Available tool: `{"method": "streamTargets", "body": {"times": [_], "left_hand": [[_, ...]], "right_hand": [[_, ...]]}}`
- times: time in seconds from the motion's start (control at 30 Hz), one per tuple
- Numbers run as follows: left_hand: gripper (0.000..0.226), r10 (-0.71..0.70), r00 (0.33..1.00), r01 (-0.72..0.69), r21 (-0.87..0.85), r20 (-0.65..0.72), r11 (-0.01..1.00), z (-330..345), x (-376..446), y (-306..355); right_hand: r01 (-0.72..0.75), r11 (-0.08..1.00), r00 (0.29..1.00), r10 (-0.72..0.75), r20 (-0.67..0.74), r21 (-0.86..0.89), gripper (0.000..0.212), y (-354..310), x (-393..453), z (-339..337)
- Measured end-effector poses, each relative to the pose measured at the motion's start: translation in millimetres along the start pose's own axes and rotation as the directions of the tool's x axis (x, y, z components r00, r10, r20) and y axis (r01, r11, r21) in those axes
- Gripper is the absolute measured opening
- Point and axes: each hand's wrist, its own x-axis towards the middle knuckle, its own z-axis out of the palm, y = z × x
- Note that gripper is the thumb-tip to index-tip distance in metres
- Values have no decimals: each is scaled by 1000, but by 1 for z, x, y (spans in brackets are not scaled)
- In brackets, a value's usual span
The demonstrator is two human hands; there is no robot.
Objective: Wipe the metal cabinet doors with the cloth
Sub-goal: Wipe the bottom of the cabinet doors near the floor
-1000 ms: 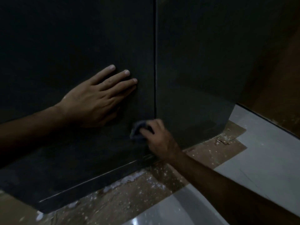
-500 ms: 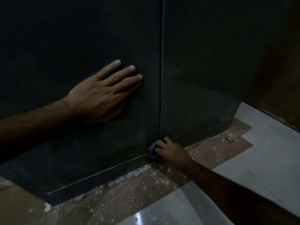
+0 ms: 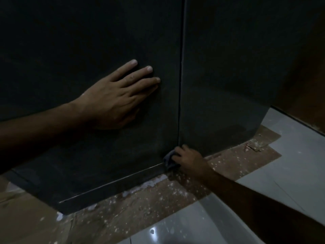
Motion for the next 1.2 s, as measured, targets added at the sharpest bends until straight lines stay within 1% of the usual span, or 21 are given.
{"method": "streamTargets", "body": {"times": [0.07,0.13,0.2,0.27,0.37,0.47,0.53,0.6,0.63,0.67,0.73,0.77,0.8,0.83,0.9,0.93,0.97,1.0,1.07,1.13,1.2], "left_hand": [[71,-5,1000,5,-7,16,1000,-5,-6,-1],[71,-7,1000,7,8,14,1000,-7,-18,-1],[70,-3,1000,2,27,27,1000,-11,-32,-4],[68,-8,999,7,22,41,1000,-19,-41,-13],[65,-50,998,50,10,27,999,-32,-56,-26],[64,-72,997,72,14,11,997,-38,-73,-27],[66,-82,997,82,24,10,996,-38,-81,-25],[67,-93,996,93,24,11,995,-38,-88,-26],[68,-99,995,99,16,13,995,-39,-90,-28],[69,-102,995,102,3,9,995,-39,-92,-28],[67,-113,993,113,-15,-15,994,-37,-96,-27],[66,-130,991,129,-20,-36,991,-35,-98,-24],[66,-151,987,150,-26,-58,988,-33,-99,-21],[65,-172,982,170,-31,-75,985,-31,-99,-18],[67,-193,979,190,-37,-72,981,-27,-97,-14],[68,-197,978,195,-37,-62,980,-26,-97,-13],[68,-203,978,201,-38,-54,979,-25,-97,-13],[68,-207,977,205,-41,-53,978,-25,-98,-13],[66,-214,974,210,-55,-75,976,-24,-97,-14],[65,-225,968,215,-91,-114,972,-25,-96,-14],[64,-247,958,221,-176,-146,959,-27,-95,-15]], "right_hand": [[-84,996,979,89,-182,34,46,2,1,-23],[-126,990,911,143,-387,69,49,-7,20,-59],[-91,993,831,116,-545,72,46,-24,54,-102],[-67,998,785,61,-616,14,38,-38,87,-134],[110,978,815,-190,-548,-175,27,-54,103,-126],[352,881,898,-413,-152,-317,28,-47,71,-76],[306,889,938,-343,-54,-340,29,-29,49,-66],[77,938,976,-141,-168,-338,30,-17,37,-72],[-69,956,963,-11,-271,-286,31,-17,35,-78],[-210,959,921,129,-368,-190,34,-24,37,-84],[-435,894,749,424,-509,104,41,-57,54,-89],[-486,842,661,530,-531,236,45,-79,65,-87],[-479,823,628,565,-536,307,49,-100,73,-80],[-426,849,664,529,-529,314,53,-117,77,-69],[-280,925,811,372,-451,257,63,-128,68,-45],[-272,927,834,361,-417,258,63,-121,60,-39],[-327,893,802,435,-409,308,59,-110,54,-36],[-431,804,698,584,-414,409,51,-101,52,-40],[-490,595,393,803,-448,637,33,-86,64,-62],[-356,599,229,800,-555,717,26,-85,95,-103],[-228,692,155,720,-676,685,27,-94,131,-145]]}}
